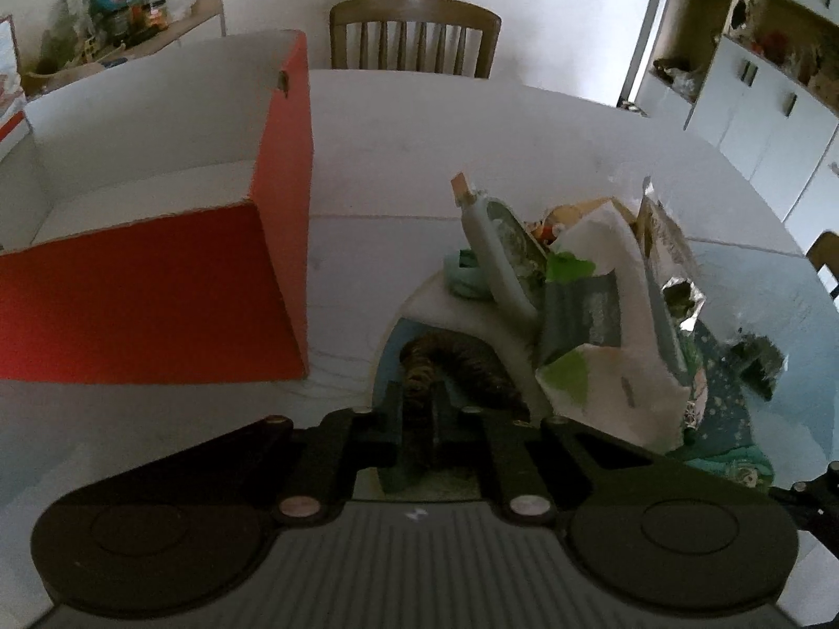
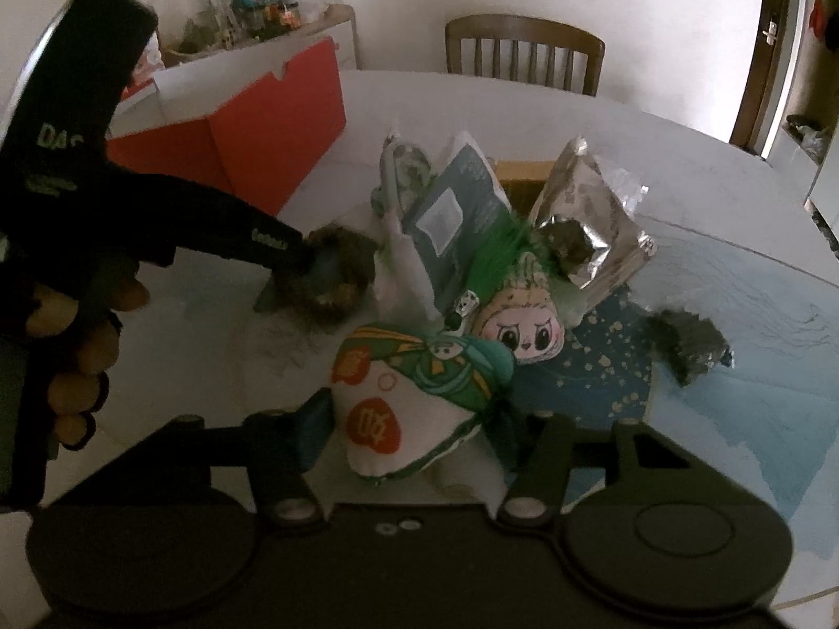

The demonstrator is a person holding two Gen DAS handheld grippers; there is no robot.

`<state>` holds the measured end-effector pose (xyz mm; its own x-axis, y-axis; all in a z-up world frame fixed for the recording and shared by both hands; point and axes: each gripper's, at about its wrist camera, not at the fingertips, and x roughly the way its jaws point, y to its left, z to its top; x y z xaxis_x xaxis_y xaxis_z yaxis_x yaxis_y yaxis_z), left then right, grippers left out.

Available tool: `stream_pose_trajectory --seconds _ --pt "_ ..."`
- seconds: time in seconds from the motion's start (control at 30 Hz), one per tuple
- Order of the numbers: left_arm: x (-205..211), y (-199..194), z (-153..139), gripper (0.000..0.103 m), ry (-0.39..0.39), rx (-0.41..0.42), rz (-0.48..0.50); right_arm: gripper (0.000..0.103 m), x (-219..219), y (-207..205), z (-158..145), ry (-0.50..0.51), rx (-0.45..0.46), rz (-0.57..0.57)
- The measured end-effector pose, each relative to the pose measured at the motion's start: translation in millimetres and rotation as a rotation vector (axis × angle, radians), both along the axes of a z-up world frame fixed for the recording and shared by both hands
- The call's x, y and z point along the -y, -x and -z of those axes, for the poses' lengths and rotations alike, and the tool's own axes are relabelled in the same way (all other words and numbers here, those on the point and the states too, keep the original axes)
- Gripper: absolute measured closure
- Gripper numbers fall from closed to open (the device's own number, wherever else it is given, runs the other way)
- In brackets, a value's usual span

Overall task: Organize objects
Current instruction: 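Grasp and lift the dumpling plush with right gripper while left grasps the bead bracelet, then carry the plush with right gripper while left carries the bracelet into the red box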

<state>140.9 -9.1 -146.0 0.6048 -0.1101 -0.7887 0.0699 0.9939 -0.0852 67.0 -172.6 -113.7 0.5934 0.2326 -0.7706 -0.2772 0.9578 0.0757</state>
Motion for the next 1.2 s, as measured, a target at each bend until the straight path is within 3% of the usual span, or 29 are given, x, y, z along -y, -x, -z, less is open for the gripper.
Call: stream_pose_trajectory --seconds 0.7,0.97,1.2 --pt "-29 40 -75 0.095 0.094 0.053 -0.018 0.046 33 10 -90 -0.053 0.161 -0.087" --pt "-55 41 -96 0.095 0.093 0.051 0.021 0.046 16 0 -121 -0.05 0.194 -0.116" --pt "-90 35 -119 0.095 0.112 0.076 0.067 0.046 -18 -11 -132 -0.042 0.196 -0.109"
